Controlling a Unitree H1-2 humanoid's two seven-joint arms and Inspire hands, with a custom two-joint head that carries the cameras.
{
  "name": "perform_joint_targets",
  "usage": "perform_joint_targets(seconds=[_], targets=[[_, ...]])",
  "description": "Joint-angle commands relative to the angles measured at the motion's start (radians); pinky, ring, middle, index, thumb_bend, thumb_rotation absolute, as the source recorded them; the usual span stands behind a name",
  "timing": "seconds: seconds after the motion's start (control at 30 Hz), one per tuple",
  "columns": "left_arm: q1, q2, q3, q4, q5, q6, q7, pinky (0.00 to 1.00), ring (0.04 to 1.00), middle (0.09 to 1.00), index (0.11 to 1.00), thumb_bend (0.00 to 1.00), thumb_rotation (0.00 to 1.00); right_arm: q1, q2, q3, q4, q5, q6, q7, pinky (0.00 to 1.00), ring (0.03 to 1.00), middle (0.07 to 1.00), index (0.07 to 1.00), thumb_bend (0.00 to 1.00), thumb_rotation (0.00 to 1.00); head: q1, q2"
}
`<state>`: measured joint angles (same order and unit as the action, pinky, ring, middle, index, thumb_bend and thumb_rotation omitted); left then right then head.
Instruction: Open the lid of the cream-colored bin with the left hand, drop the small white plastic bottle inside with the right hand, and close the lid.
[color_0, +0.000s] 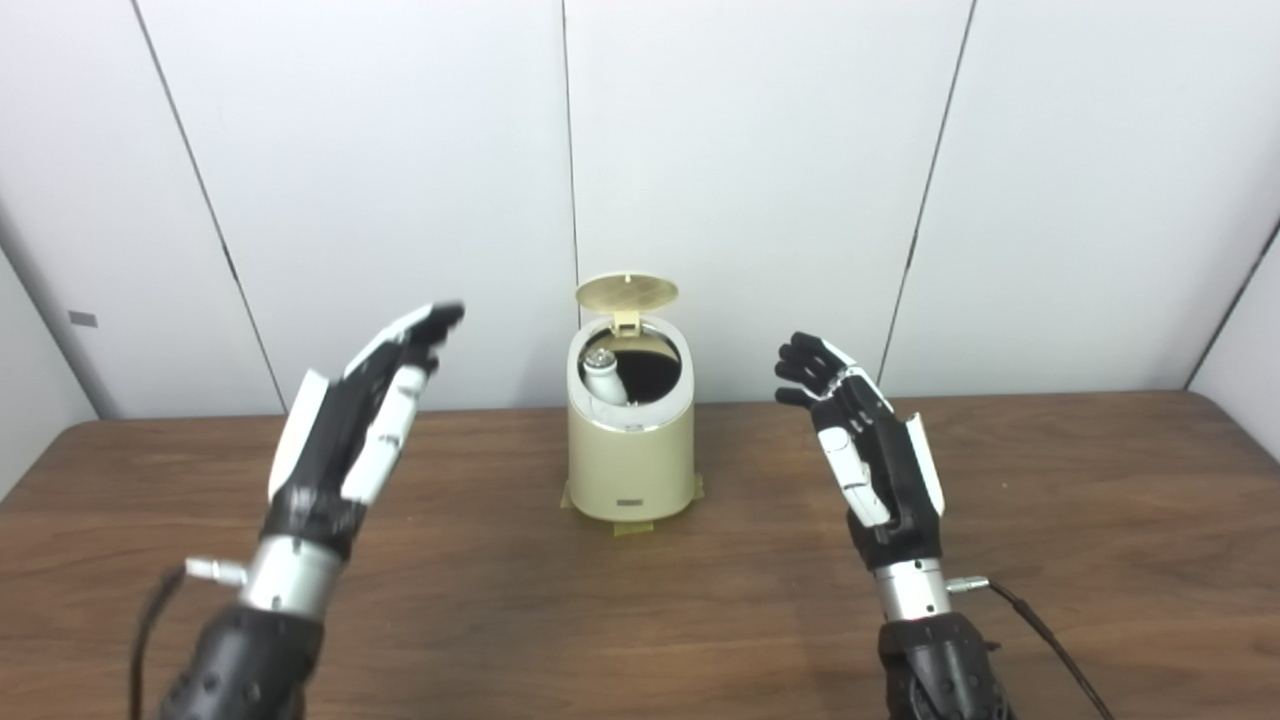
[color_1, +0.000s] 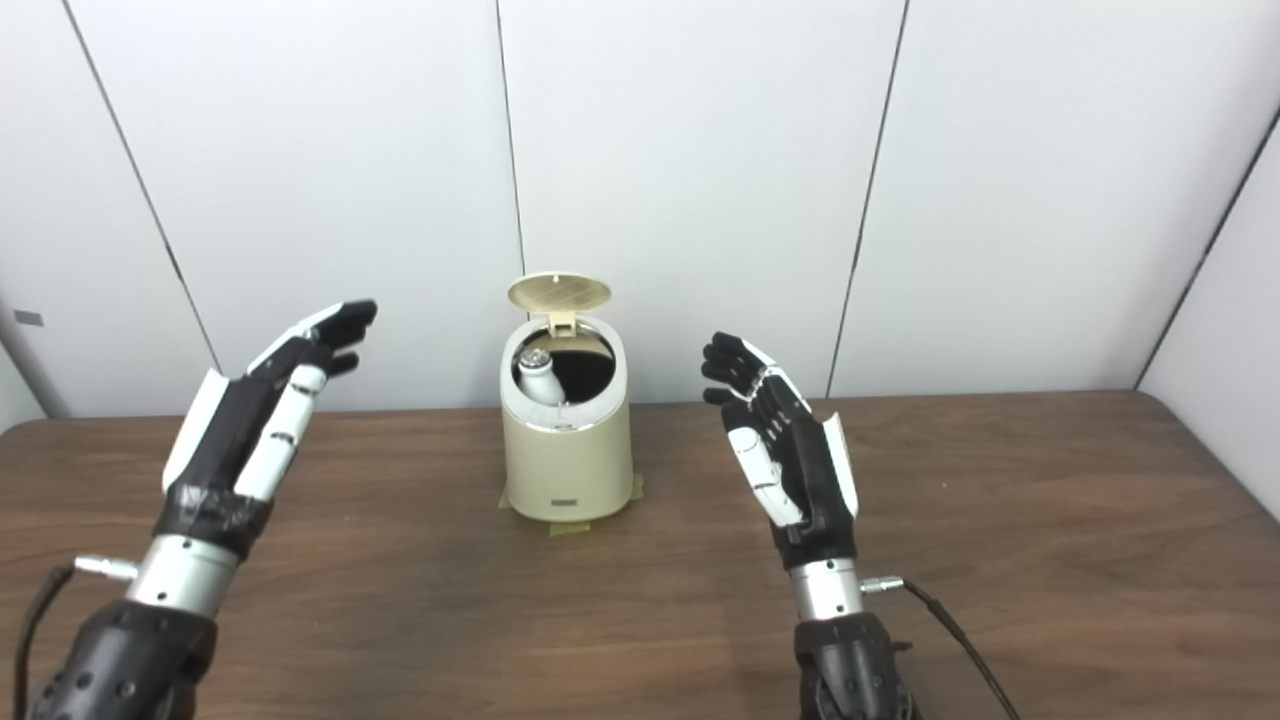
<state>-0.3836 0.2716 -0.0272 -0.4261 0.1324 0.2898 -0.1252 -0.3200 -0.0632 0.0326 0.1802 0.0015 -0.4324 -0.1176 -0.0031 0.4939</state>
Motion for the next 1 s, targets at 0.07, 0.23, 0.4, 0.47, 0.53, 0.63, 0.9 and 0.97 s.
perform_joint_targets(seconds=[0.07,0.23,0.4,0.47,0.53,0.63,0.9,0.97], targets=[[-0.149,0.010,-0.052,-0.004,0.131,0.043,-0.006,0.90,0.926,0.900,0.890,0.48,1.00,-0.039,0.009,-0.019,-0.023,-0.028,-0.027,0.000,0.74,0.812,0.819,0.818,0.27,0.75,0.000,-0.001],[-0.267,0.005,-0.134,0.073,0.276,0.081,-0.016,0.87,0.907,0.895,0.871,0.60,1.00,-0.035,0.009,-0.028,-0.021,-0.048,-0.025,0.005,0.73,0.815,0.821,0.819,0.26,0.76,-0.001,0.002],[-0.368,-0.004,-0.240,0.159,0.440,0.146,-0.055,0.96,0.994,0.929,0.875,0.69,1.00,-0.035,0.001,-0.030,-0.016,-0.012,-0.029,0.045,0.74,0.822,0.829,0.825,0.29,0.76,-0.001,0.007],[-0.394,-0.005,-0.271,0.194,0.502,0.141,-0.054,0.95,0.989,0.912,0.859,0.68,1.00,-0.034,0.004,-0.034,-0.018,-0.008,-0.025,0.052,0.74,0.822,0.828,0.824,0.30,0.76,-0.002,0.008],[-0.412,-0.010,-0.285,0.214,0.537,0.153,-0.063,0.99,0.997,0.907,0.851,0.70,1.00,-0.034,0.007,-0.036,-0.018,-0.007,-0.024,0.056,0.74,0.822,0.827,0.824,0.29,0.75,-0.002,0.008],[-0.433,-0.021,-0.291,0.249,0.566,0.163,-0.075,1.00,0.998,0.903,0.842,0.71,1.00,-0.035,0.013,-0.041,-0.016,-0.004,-0.022,0.057,0.74,0.818,0.823,0.820,0.29,0.74,-0.005,0.006],[-0.471,-0.013,-0.314,0.365,0.634,0.154,-0.113,1.00,0.999,0.892,0.848,0.75,1.00,-0.037,0.021,-0.050,-0.010,0.002,-0.020,0.063,0.74,0.816,0.821,0.815,0.29,0.73,-0.008,-0.006],[-0.480,-0.015,-0.318,0.389,0.647,0.150,-0.114,1.00,1.000,0.900,0.851,0.76,1.00,-0.035,0.020,-0.050,-0.010,-0.002,-0.019,0.065,0.74,0.819,0.825,0.819,0.28,0.75,-0.008,-0.006]])
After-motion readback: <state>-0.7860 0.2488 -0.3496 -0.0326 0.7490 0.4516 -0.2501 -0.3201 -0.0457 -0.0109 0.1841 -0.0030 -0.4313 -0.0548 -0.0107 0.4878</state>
